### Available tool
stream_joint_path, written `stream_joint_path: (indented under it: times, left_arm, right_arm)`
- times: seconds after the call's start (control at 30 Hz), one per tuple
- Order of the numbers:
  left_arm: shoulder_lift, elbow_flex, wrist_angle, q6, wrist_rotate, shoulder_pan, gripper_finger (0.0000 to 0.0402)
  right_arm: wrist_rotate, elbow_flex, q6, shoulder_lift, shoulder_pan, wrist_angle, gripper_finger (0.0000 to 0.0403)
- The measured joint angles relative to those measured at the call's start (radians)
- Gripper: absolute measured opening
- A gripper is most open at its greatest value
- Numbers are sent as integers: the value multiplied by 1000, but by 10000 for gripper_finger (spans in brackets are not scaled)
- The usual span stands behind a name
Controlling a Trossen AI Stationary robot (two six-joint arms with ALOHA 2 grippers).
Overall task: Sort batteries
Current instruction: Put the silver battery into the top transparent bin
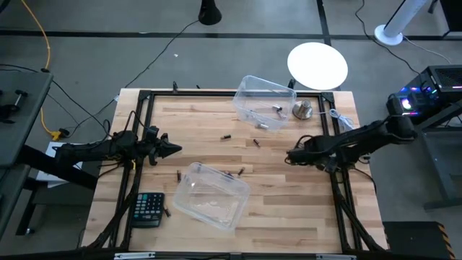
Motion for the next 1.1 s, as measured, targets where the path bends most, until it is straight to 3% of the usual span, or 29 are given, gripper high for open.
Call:
stream_joint_path:
  times: [0.13, 0.53, 0.63, 0.77, 0.9, 1.1]
  left_arm:
    - [0, 0, 0, 0, 0, 0, 0]
    - [0, 0, 0, 0, 1, 0, 0]
    - [0, 0, 0, 0, 0, 0, 0]
    - [0, 0, 2, 0, -17, 0, 0]
    - [0, 0, 1, 0, -19, 0, 0]
    - [0, 0, 1, 0, -21, 0, 0]
  right_arm:
    - [-35, -22, 23, 53, 18, 32, 183]
    - [22, -119, -12, 92, -56, 135, 173]
    - [51, -114, -44, 96, -55, 147, 129]
    - [108, -114, -75, 97, -34, 168, 23]
    - [146, -86, -76, 80, -18, 148, 22]
    - [382, 80, -106, -16, -8, -24, 7]
